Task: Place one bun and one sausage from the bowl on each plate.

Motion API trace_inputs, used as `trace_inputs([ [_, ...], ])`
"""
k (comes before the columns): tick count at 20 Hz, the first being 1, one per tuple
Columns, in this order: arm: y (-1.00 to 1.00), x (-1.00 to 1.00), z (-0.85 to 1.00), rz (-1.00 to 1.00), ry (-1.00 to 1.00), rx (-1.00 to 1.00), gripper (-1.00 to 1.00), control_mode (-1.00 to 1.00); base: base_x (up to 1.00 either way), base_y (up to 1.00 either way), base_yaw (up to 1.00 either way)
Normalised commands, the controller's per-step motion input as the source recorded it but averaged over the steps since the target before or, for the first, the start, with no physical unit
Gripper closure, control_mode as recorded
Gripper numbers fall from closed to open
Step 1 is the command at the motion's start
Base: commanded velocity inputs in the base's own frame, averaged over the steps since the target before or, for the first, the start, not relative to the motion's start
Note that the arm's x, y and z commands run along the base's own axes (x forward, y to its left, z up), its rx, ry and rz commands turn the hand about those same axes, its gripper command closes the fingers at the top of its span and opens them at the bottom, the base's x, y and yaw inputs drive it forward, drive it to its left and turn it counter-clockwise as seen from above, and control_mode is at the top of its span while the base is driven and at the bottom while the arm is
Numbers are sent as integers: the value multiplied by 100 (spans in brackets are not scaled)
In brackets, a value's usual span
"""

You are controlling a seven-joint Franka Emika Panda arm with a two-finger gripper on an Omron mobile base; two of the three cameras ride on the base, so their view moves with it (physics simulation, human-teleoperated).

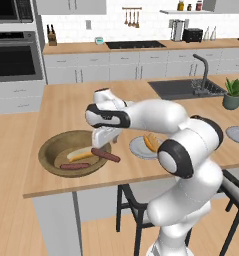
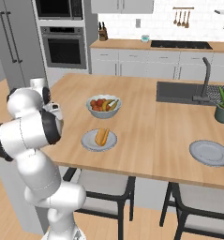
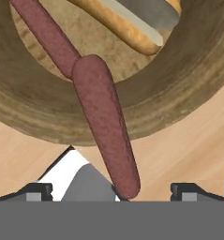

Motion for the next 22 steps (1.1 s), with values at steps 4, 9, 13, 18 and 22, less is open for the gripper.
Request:
trace_inputs([
  [4, 20, 37, -18, 0, -4, 0, -100, -100, 0, 0, 0],
  [9, 4, 3, -27, 1, -6, 0, -100, -100, 0, 0, 0],
  [13, 0, -16, -19, 0, -6, 0, -100, -100, 0, 0, 0],
  [18, 0, -15, -2, 0, -5, 0, -100, -100, 0, 0, 0],
  [22, 0, -9, -4, 0, -5, 0, -100, -100, 0, 0, 0],
])
